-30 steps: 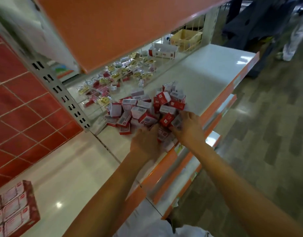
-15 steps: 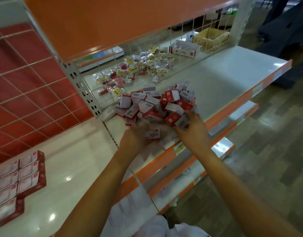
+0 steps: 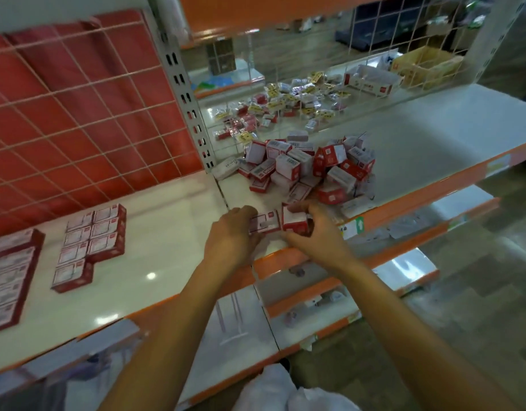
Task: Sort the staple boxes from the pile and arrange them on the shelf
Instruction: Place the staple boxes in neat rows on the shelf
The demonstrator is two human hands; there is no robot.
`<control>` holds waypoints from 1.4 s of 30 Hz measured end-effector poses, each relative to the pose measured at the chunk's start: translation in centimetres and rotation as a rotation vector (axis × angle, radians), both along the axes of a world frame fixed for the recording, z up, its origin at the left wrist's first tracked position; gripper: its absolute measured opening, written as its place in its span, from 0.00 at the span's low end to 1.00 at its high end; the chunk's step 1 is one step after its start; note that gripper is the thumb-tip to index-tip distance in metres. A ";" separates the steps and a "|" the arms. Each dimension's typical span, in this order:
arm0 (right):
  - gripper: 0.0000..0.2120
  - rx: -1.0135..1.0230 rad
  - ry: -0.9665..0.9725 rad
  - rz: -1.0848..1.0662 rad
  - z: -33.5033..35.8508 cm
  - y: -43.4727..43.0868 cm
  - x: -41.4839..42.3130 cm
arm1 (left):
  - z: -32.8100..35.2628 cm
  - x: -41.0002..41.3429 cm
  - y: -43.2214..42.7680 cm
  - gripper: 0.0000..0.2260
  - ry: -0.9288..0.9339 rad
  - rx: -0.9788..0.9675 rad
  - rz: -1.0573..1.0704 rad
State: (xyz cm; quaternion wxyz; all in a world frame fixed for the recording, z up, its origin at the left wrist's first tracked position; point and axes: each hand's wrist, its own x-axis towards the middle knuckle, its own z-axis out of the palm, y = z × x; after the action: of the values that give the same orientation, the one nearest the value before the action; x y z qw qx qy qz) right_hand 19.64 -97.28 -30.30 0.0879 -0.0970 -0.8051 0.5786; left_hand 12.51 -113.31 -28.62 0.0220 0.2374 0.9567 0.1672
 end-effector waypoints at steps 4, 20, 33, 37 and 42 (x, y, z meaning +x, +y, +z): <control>0.21 0.011 0.011 0.017 -0.1 -2.1 0.1 | 0.0 1.6 -2.6 0.18 0.025 0.018 0.067; 0.32 0.186 -0.010 0.283 0.5 -12.5 -2.8 | 0.8 4.0 -15.0 0.20 0.029 -0.041 0.313; 0.21 -0.052 -0.095 0.324 0.4 -24.7 -4.9 | 1.7 3.3 -27.3 0.19 0.002 -0.033 0.372; 0.16 -0.159 -0.130 0.293 0.4 -27.1 -5.5 | 1.6 2.4 -30.1 0.21 -0.003 -0.053 0.355; 0.14 -0.283 -0.175 0.177 0.8 -30.0 -5.9 | 1.3 1.1 -32.9 0.20 -0.011 -0.052 0.315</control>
State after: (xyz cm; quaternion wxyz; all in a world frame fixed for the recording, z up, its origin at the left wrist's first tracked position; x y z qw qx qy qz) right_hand 13.73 -127.30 -29.53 -0.0483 -0.0870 -0.7257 0.6808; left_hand 13.56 -146.17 -27.36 0.0066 0.0828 0.9859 0.1452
